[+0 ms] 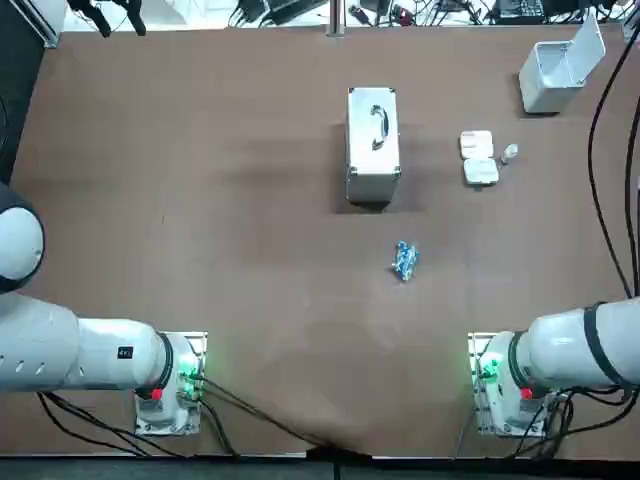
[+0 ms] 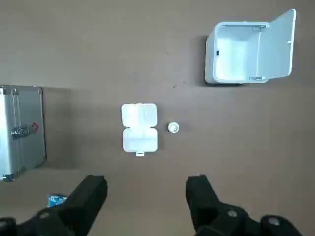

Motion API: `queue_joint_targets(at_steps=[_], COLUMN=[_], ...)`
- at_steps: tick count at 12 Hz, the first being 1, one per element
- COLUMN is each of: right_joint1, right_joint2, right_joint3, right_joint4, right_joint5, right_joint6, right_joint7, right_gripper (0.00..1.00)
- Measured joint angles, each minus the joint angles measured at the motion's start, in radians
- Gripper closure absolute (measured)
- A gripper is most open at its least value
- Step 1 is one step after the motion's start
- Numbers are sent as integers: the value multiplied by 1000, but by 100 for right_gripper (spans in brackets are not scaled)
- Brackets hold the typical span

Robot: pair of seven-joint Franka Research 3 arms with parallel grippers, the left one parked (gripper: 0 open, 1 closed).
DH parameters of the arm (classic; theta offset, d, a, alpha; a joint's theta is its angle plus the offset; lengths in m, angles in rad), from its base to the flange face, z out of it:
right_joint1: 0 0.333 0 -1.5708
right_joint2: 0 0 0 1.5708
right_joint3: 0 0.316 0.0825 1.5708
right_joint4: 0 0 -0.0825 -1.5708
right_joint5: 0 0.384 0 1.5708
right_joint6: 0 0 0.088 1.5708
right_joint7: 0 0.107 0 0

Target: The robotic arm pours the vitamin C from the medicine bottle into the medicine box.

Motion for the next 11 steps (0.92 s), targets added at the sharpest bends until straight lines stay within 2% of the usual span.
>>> queue_joint_targets(at_steps=[11], right_joint1=[-1], right_joint2=[-1], right_joint3=[-2], right_joint4=[-31], right_joint5=[0], right_joint6=[-1], right_joint7=[-3], right_gripper=[0])
